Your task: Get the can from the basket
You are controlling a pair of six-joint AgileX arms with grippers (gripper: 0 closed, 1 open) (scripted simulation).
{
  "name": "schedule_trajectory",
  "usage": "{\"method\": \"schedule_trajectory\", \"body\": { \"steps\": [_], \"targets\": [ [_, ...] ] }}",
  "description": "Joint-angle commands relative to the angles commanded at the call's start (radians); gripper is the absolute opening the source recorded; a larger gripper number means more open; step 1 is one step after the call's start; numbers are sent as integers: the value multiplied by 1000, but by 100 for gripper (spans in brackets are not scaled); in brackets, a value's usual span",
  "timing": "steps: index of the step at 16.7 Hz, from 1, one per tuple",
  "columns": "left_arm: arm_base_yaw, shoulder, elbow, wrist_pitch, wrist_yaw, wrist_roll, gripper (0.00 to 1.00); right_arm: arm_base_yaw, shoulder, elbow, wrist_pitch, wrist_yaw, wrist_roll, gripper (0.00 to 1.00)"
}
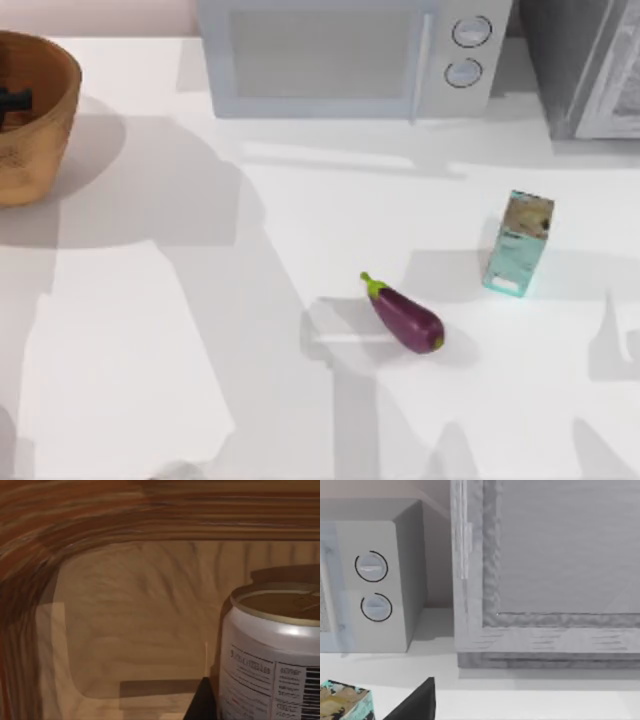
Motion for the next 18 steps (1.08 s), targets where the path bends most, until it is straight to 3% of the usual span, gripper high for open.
{"method": "schedule_trajectory", "body": {
  "steps": [5,9,13,18],
  "targets": [
    [0,-119,-80,28,-8,-15,0,0,0,0,0,0,0,100],
    [-16,-342,-269,147,-15,-34,0,0,0,0,0,0,0,100],
    [-43,-717,-602,312,-25,-63,0,0,0,0,0,0,0,100],
    [-86,-1306,-1140,547,-39,-110,0,0,0,0,0,0,0,100]
  ]
}}
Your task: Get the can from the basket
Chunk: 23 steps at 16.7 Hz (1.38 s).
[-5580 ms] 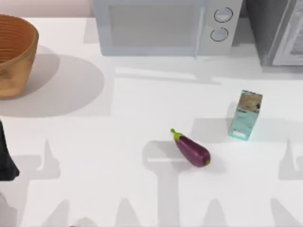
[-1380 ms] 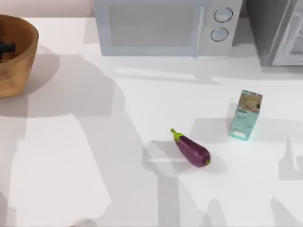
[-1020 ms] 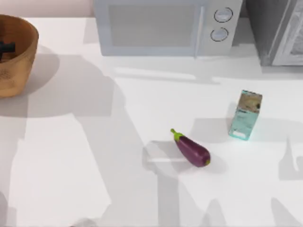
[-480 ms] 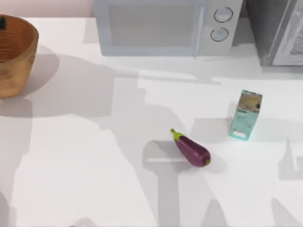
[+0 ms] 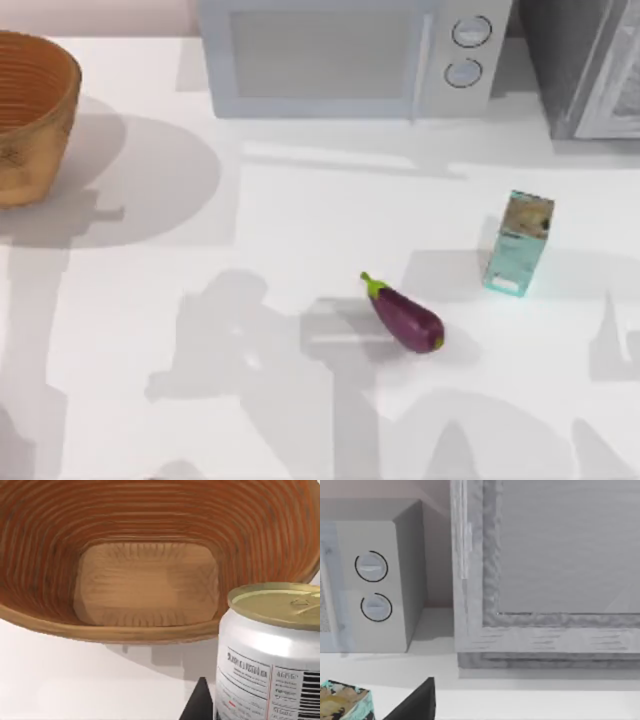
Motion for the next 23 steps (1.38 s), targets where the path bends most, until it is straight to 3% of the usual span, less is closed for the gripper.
{"method": "schedule_trajectory", "body": {
  "steps": [6,11,15,23],
  "targets": [
    [-52,-712,-623,305,-19,-56,0,0,0,0,0,0,0,100],
    [-84,-1109,-982,532,-32,-89,0,0,0,0,0,0,0,100],
    [-96,-1235,-1099,626,-38,-100,0,0,0,0,0,0,0,100],
    [-95,-1213,-1095,642,-32,-97,0,0,0,0,0,0,0,100]
  ]
}}
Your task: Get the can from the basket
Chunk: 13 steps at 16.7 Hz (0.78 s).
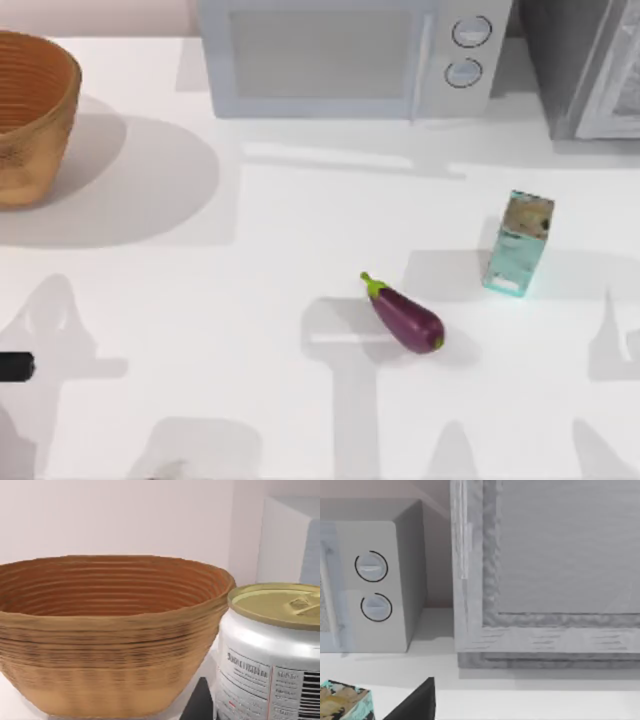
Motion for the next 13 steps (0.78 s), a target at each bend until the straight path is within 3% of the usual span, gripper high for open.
{"method": "schedule_trajectory", "body": {
  "steps": [6,13],
  "targets": [
    [-18,297,108,183,110,17,0,0,0,0,0,0,0,100],
    [-56,878,317,533,377,47,0,0,0,0,0,0,0,100]
  ]
}}
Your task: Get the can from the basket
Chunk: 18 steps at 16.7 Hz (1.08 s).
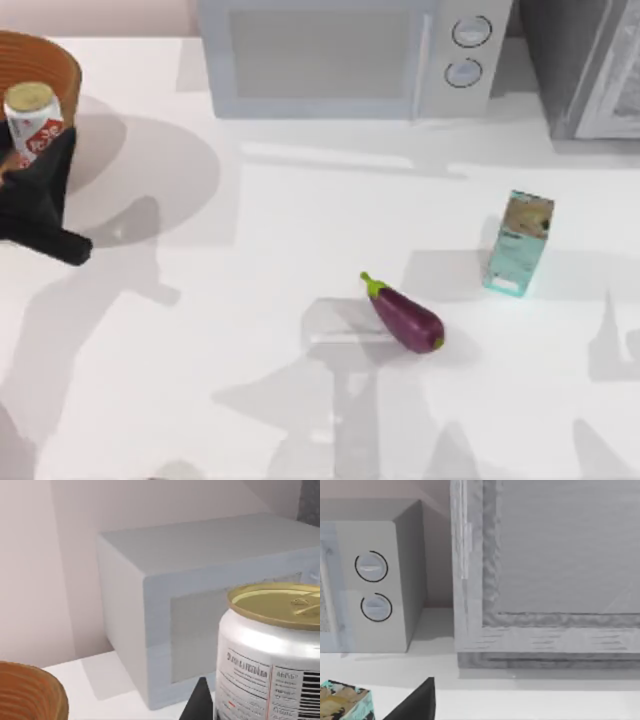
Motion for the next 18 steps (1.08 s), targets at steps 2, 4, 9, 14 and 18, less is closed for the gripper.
{"method": "schedule_trajectory", "body": {
  "steps": [2,4,9,14,18],
  "targets": [
    [-11,181,67,108,92,9,0,0,0,0,0,0,0,100],
    [-22,361,135,213,190,18,0,0,0,0,0,0,0,100],
    [-45,783,303,453,449,40,0,0,0,0,0,0,0,100],
    [-59,1130,443,642,702,55,0,0,0,0,0,0,0,100],
    [-63,1332,525,745,874,64,0,0,0,0,0,0,0,100]
  ]
}}
